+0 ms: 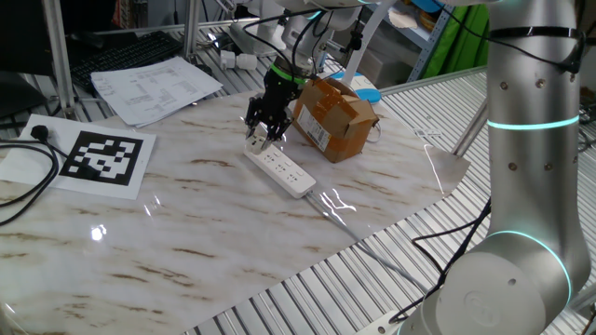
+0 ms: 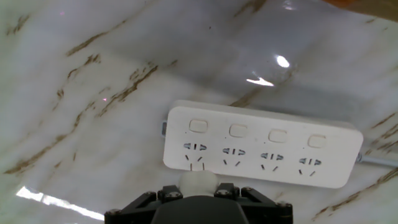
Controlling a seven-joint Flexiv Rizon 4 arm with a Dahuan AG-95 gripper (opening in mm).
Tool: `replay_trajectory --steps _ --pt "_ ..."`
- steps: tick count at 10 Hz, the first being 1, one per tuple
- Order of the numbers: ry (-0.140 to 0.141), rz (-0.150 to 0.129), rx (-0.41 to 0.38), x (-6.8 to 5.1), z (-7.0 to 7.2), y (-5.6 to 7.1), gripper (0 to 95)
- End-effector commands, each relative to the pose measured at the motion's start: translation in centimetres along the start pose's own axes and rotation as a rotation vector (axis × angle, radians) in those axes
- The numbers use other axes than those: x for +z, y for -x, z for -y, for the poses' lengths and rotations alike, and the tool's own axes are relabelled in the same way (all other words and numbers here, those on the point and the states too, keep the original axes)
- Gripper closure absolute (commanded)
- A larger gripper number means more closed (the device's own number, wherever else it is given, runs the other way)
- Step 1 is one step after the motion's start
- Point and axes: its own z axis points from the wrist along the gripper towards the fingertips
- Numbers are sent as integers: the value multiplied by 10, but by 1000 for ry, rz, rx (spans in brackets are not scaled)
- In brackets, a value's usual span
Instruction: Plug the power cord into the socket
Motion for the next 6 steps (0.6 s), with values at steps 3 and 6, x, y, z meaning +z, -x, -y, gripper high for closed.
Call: replay_trajectory --steps 3,6 --pt "7 -7 -9 0 2 3 950" --pt "14 -3 0 0 3 6 950"
